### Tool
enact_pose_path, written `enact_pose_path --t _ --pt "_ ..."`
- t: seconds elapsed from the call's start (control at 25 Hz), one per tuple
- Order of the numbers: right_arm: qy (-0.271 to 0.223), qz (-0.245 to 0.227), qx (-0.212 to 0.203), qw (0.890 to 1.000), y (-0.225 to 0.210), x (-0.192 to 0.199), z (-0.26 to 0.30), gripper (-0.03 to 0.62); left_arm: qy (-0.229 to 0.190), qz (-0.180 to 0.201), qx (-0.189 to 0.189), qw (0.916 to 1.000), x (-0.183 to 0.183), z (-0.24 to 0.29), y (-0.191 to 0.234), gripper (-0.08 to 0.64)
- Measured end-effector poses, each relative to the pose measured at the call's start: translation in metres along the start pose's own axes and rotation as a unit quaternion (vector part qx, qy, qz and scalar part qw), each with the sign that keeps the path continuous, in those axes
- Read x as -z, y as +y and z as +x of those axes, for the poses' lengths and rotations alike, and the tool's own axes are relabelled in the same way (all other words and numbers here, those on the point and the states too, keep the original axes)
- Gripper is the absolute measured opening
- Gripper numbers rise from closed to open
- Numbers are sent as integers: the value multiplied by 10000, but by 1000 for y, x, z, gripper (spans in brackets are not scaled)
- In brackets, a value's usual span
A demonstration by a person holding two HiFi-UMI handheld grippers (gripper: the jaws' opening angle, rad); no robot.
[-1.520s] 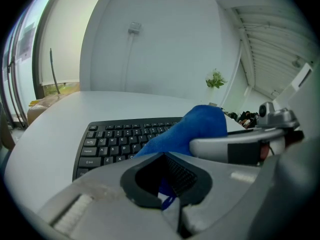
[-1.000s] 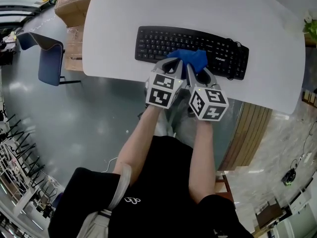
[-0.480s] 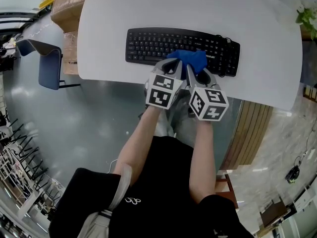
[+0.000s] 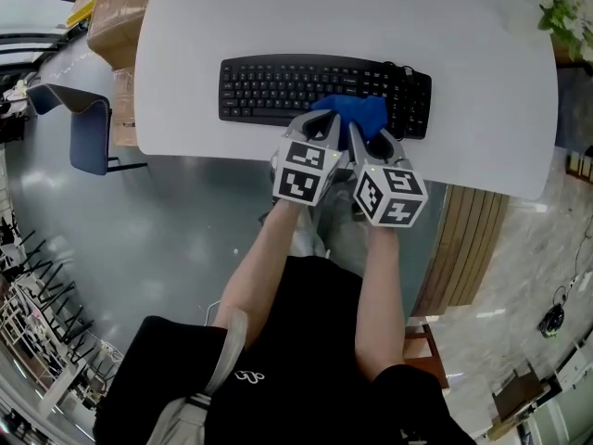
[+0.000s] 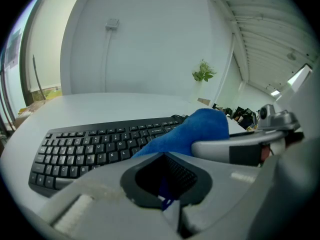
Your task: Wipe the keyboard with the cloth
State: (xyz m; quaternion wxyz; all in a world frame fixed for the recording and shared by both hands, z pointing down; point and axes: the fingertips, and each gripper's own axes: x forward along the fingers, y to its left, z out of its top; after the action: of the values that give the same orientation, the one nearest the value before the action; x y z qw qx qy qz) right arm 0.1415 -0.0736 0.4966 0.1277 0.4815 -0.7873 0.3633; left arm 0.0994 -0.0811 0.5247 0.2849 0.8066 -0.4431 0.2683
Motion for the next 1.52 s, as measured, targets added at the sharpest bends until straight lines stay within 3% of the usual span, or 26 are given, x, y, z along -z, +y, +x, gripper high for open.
enact_pose_path --t 1.0,1.52 --pt "-280 89 509 9983 -79 -27 -52 83 31 432 566 9975 -30 45 -86 -3" --pt "-488 470 676 9954 -132 -27 -77 86 -92 597 832 9947 -49 65 -128 -4"
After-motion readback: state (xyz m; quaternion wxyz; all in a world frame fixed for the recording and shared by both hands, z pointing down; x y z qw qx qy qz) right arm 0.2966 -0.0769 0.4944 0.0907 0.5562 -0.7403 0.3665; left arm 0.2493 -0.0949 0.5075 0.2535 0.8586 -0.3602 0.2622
